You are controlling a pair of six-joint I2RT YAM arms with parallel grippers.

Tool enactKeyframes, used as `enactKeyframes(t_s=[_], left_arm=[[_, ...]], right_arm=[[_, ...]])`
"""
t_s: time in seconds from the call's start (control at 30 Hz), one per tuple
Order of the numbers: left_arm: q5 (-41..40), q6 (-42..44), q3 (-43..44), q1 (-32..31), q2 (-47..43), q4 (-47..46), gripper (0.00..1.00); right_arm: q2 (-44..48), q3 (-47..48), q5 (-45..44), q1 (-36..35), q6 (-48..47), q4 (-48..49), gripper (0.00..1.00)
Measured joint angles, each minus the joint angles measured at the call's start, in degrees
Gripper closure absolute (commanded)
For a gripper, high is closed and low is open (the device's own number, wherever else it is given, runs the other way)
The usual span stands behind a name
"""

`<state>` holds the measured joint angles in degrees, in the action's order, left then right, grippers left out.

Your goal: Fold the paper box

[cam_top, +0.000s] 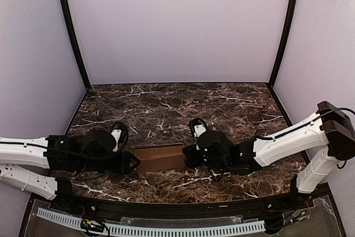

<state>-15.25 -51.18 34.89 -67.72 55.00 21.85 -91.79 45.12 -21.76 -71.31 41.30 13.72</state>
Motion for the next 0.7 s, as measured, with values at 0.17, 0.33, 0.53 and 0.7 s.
enactKeyframes(t_s=[0.17, 0.33, 0.53, 0.7], left_arm=[[0.96, 2.86, 5.29, 0.00, -0.52, 4.09, 0.60], [-0.87, 6.69, 10.71, 0.00, -0.39, 7.30, 0.69], [-2.19, 12.46, 14.78, 2.93, 1.81, 7.78, 0.88], [1.31, 16.06, 13.73, 8.11, 4.11, 4.07, 0.92]], right_arm=[[-0.13, 0.26, -0.33, -0.15, -0.76, -0.28, 1.00], [-0.15, 0.26, -0.59, -0.24, -1.49, -0.39, 1.00], [-0.31, 0.68, -0.92, -0.42, -2.47, -0.92, 1.00], [-0.72, 1.38, -1.22, -0.57, -3.21, -1.53, 1.00]])
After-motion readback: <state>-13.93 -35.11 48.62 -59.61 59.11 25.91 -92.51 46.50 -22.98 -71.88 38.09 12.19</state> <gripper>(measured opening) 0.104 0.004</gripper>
